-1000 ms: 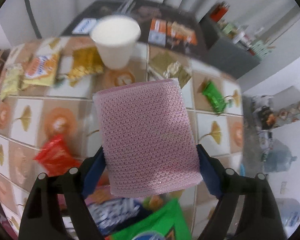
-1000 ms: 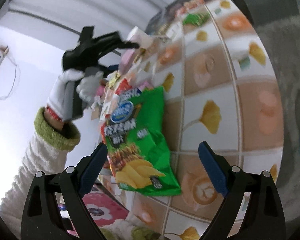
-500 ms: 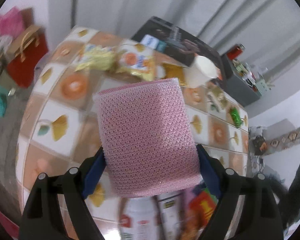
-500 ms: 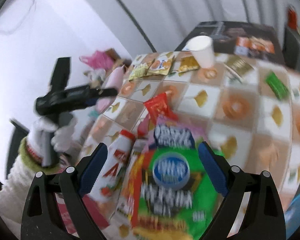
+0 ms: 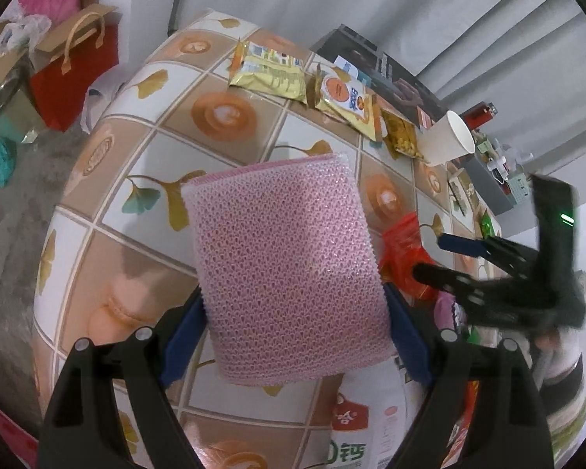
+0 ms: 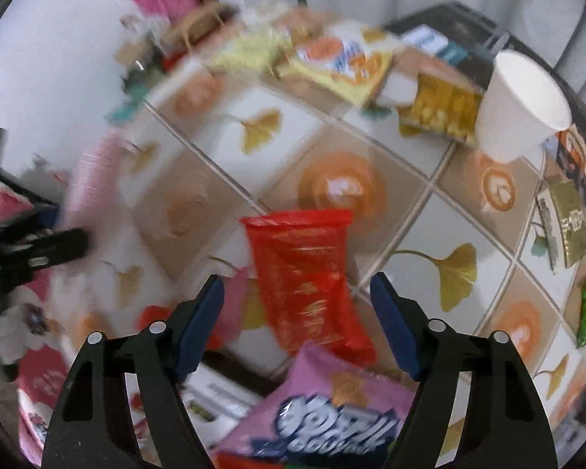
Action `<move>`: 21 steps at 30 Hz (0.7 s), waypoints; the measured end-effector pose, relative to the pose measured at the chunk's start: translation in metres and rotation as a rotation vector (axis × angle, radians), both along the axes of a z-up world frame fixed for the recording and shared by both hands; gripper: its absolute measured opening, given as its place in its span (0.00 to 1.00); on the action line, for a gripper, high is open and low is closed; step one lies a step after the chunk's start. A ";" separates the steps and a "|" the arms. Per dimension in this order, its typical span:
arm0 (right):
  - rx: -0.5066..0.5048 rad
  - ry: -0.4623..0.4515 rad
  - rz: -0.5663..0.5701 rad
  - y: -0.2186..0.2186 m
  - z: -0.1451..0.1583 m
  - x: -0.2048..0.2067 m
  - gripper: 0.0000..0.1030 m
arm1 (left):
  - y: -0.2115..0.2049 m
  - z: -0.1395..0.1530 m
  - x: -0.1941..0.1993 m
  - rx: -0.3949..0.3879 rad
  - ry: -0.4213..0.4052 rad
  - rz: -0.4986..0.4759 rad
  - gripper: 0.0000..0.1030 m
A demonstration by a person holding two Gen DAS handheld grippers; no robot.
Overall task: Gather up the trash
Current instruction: 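Grasp the red packet with the right gripper while the left gripper holds the pink pad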
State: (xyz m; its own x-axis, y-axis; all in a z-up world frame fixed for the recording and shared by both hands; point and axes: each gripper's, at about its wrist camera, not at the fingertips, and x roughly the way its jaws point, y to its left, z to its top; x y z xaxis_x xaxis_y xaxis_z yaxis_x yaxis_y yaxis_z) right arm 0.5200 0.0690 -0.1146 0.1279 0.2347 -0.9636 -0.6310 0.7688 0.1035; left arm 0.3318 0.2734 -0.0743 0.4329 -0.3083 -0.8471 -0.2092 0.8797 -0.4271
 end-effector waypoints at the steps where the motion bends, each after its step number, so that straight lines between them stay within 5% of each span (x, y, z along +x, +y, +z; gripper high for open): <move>1: -0.043 0.007 -0.004 0.002 -0.007 0.003 0.69 | 0.000 -0.001 0.000 -0.002 0.000 -0.006 0.81; 8: -0.109 0.019 0.018 0.012 -0.026 0.004 0.60 | -0.004 -0.005 0.002 -0.016 -0.007 -0.024 0.81; 12: -0.125 -0.013 0.027 0.017 -0.024 -0.002 0.41 | -0.004 -0.006 0.002 -0.020 -0.009 -0.024 0.81; 16: -0.092 -0.031 0.009 0.013 -0.013 -0.006 0.25 | -0.004 -0.004 0.002 -0.013 -0.013 -0.023 0.81; 21: -0.030 -0.058 -0.054 0.003 0.008 -0.004 0.20 | -0.005 0.011 -0.003 0.003 -0.044 -0.022 0.81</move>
State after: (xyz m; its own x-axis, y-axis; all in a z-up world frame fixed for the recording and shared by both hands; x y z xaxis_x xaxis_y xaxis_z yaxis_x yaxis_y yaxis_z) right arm 0.5161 0.0721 -0.1062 0.1957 0.1972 -0.9606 -0.5933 0.8038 0.0441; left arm 0.3285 0.2687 -0.0634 0.4630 -0.3154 -0.8284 -0.1706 0.8854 -0.4325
